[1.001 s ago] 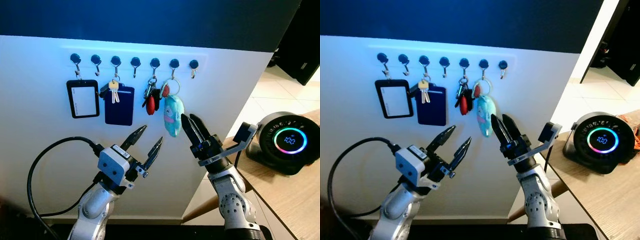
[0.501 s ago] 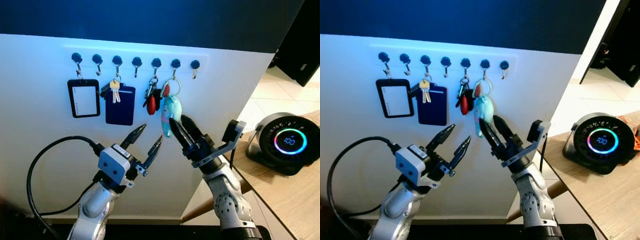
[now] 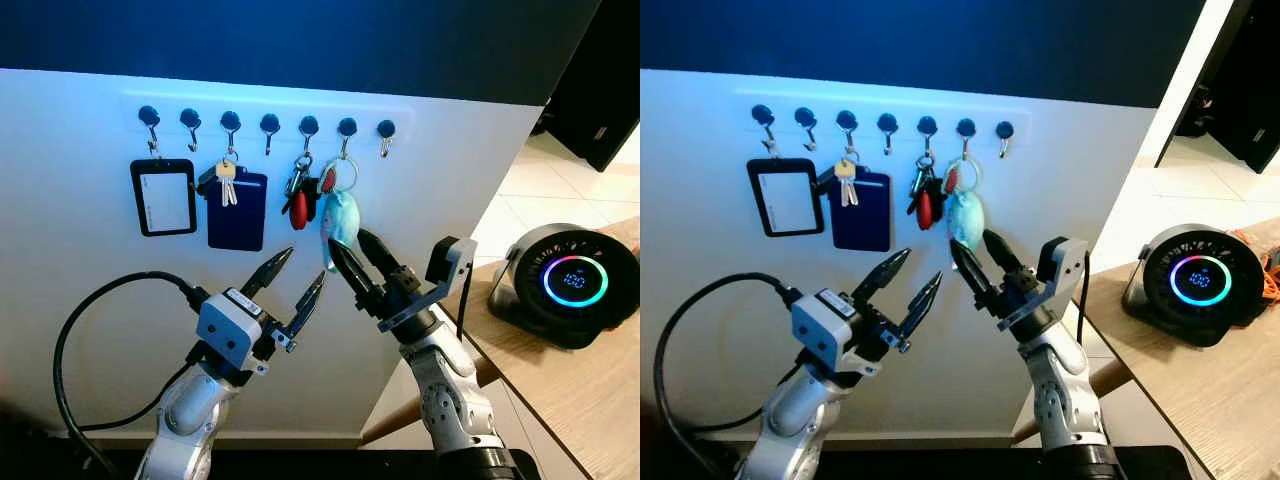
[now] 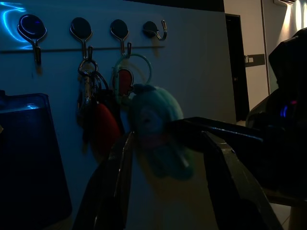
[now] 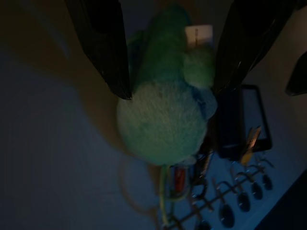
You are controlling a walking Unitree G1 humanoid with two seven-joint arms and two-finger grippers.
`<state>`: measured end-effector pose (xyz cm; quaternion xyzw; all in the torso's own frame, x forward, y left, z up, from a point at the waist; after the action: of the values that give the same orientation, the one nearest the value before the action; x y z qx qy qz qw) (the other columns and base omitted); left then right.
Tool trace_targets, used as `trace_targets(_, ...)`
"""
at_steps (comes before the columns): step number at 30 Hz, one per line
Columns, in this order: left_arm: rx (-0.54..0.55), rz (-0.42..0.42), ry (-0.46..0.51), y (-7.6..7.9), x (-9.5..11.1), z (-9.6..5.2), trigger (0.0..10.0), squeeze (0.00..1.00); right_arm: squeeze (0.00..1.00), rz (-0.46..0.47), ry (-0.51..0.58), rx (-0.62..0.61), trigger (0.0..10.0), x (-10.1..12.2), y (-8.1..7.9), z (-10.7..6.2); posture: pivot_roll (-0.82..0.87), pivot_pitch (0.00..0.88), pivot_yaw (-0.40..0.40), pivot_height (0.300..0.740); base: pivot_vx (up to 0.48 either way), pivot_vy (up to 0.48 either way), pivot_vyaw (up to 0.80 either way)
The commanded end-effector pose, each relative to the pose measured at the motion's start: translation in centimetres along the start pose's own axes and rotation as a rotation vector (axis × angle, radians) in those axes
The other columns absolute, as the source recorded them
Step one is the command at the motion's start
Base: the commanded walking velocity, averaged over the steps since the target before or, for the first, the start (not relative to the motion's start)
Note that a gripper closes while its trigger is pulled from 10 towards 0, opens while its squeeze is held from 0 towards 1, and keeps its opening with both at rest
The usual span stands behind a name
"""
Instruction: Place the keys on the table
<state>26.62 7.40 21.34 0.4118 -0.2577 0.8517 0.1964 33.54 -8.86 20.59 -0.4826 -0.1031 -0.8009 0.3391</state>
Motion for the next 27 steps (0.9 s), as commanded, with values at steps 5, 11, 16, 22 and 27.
trace_targets(5, -0.010, 0.009, -0.003, 0.3, 0.0, -0.1, 10.0, 0.00, 0.00, -0.033, 0.022, -0.071, 10.0, 0.8, 1.5, -0.9, 0.11, 0.084, -0.101, 0.740, 0.000, 0.000, 0.00)
trace_targets(11, -0.015, 0.007, -0.002, 0.5, 0.0, -0.1, 10.0, 0.00, 0.00, -0.052, 0.046, -0.093, 10.0, 1.9, 2.2, -1.5, 0.10, 0.086, -0.097, 0.740, 0.000, 0.000, 0.00)
trace_targets(16, -0.019, 0.005, -0.003, 0.5, -0.1, 0.0, 10.0, 0.00, 0.00, -0.054, 0.032, -0.085, 10.0, 1.9, 2.6, -1.8, 0.10, 0.086, -0.097, 0.740, 0.000, 0.000, 0.00)
trace_targets(22, -0.020, 0.007, -0.004, 0.5, -0.1, 0.0, 10.0, 0.00, 0.00, -0.030, 0.007, -0.063, 10.0, 0.9, 2.3, -1.6, 0.10, 0.085, -0.102, 0.740, 0.000, 0.000, 0.00)
trace_targets(27, -0.019, 0.009, -0.007, 0.5, -0.1, 0.0, 10.0, 0.00, 0.00, -0.008, -0.003, -0.065, 10.0, 0.4, 2.4, -1.4, 0.11, 0.085, -0.101, 0.740, 0.000, 0.000, 0.00)
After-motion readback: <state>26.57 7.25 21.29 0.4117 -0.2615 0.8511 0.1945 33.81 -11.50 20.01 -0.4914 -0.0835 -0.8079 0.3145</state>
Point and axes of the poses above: a point about 5 cm out from each wrist's last joint towards the gripper, its own z axis pointing out of the wrist towards the gripper, its own x axis along the axis of the wrist's last joint, y = z × x, the point moved 4 cm from there along z, pointing out of the wrist towards the gripper, and after that the axes turned 3 degrees about -z, right-handed, at the moved point
